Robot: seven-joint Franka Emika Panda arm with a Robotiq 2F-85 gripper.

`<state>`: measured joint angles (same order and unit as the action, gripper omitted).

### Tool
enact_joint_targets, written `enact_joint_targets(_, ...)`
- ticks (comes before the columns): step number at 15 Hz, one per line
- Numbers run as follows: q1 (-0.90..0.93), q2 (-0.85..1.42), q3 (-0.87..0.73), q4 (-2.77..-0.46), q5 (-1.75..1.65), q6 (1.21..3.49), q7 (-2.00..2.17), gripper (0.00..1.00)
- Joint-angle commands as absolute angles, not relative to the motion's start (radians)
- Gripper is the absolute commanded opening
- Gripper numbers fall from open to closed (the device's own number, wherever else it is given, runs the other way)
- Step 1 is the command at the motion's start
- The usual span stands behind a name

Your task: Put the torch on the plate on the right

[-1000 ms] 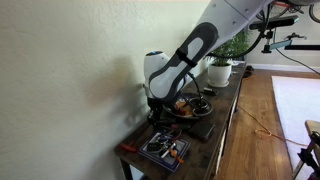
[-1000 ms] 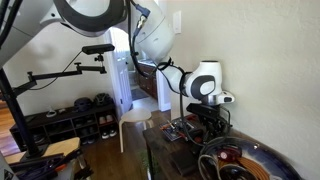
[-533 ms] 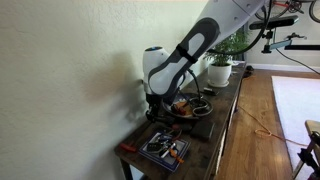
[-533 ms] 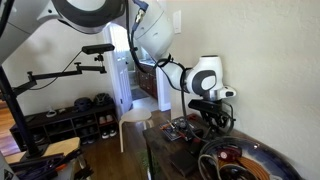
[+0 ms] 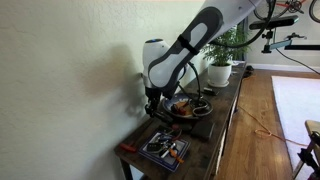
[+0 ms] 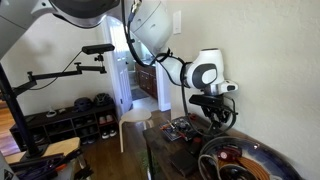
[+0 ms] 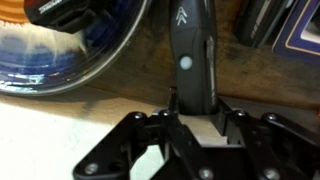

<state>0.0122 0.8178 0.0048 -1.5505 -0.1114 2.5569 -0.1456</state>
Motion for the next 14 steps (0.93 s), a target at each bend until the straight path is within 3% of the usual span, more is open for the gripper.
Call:
enact_joint_targets(1, 0.003, 0.775, 0.008, -1.608, -0.117, 2.567, -0.158, 0.10)
enact_joint_targets(14, -0.012, 0.875, 0.025, -1.554, -0.106, 2.607, -0.170, 0.09)
